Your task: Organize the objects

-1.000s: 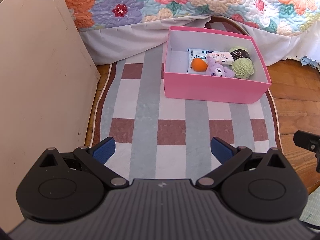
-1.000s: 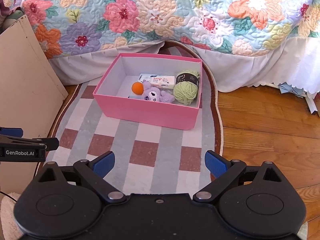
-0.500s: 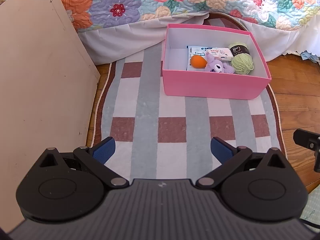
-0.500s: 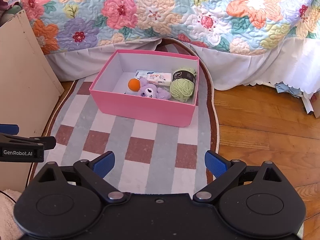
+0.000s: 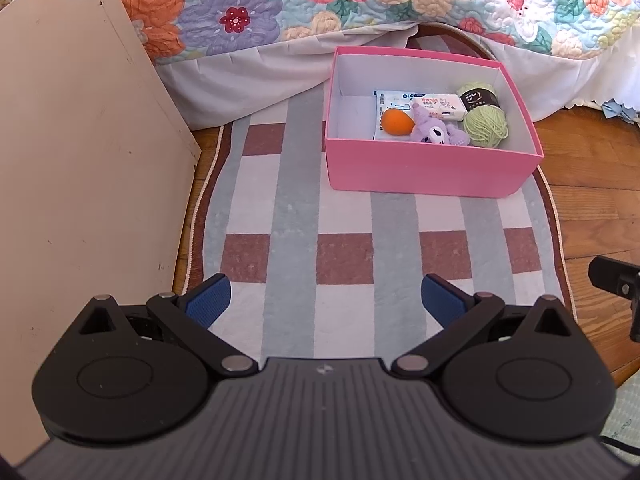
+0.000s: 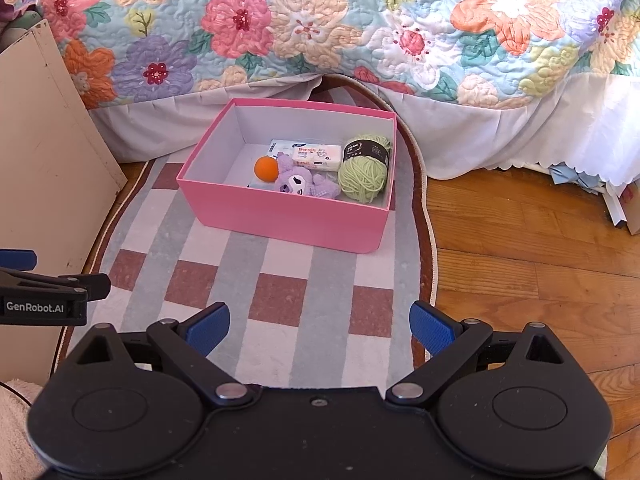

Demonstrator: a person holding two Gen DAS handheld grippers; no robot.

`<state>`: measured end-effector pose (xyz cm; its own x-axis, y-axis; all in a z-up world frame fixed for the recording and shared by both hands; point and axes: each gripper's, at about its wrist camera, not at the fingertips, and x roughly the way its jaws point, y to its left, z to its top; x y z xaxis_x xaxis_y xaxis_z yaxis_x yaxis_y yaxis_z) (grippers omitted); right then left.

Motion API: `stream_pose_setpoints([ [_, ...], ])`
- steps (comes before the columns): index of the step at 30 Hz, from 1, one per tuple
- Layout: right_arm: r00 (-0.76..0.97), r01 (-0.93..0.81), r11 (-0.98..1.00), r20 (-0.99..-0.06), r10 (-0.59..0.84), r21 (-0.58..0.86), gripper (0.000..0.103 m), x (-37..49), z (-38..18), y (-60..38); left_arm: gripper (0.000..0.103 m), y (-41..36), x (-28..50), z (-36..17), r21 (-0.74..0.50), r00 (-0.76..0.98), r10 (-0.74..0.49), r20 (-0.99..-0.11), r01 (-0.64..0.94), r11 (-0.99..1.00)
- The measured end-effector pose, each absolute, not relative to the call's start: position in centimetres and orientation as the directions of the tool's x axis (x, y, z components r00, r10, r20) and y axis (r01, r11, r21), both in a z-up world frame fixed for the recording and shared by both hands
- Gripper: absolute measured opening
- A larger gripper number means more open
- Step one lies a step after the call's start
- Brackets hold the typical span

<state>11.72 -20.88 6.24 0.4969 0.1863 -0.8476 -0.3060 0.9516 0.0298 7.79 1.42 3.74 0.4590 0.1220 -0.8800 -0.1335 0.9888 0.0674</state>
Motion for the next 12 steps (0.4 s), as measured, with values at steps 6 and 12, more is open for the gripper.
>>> stream_pose_setpoints([
  [6, 0.498, -0.306, 0.951, -0.847, 0.188, 0.031, 0.098, 11.75, 6.19, -21.03, 0.103, 1.43, 7.81, 3.64, 0.072, 0.455, 0.124, -0.882, -0.131, 0.989],
  [12, 0.476, -0.313, 0.948, -0.854, 0.211, 0.059, 0.098, 11.74, 6.03, -21.09, 0.103, 1.64, 8.00, 3.47, 0.065, 0.446, 0.119, -0.887, -0.134, 0.989],
])
